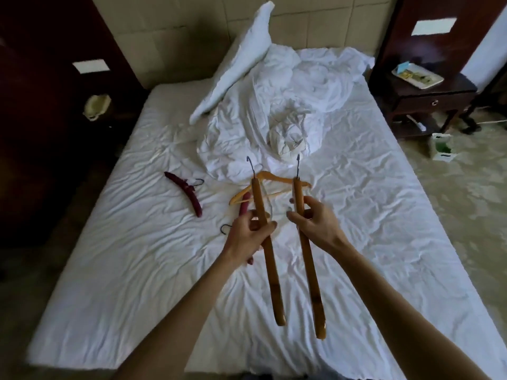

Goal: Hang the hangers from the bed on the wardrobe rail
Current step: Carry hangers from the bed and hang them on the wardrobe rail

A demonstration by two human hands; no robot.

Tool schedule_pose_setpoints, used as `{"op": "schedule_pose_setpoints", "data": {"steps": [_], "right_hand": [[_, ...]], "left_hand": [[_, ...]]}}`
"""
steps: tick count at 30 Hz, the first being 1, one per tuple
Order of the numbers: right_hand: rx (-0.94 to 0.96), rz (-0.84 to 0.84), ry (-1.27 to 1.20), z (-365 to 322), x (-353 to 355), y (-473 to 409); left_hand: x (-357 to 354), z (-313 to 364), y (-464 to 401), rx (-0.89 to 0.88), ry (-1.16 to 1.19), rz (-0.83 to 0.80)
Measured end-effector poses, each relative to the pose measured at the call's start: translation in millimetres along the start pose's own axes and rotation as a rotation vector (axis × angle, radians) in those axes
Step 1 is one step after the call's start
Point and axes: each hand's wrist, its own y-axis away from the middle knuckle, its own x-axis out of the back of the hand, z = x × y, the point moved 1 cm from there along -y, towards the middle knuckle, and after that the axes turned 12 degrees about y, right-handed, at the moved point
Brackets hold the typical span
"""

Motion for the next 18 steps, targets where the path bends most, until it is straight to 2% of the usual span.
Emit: {"op": "schedule_pose_setpoints", "data": {"steps": [9,14,18], "right_hand": [[0.46,-0.444,-0.028,-158,-80,-10],[0.671,-0.653,-0.044,-261,-159,43],[0.839,-0.725,-0.064,-338,-231,116]], "left_hand": [[118,41,122,-0.063,0.123,0.563],[204,50,225,-0.118,0.145,0.859],[276,45,320,-0.134,0.109,1.041]]}}
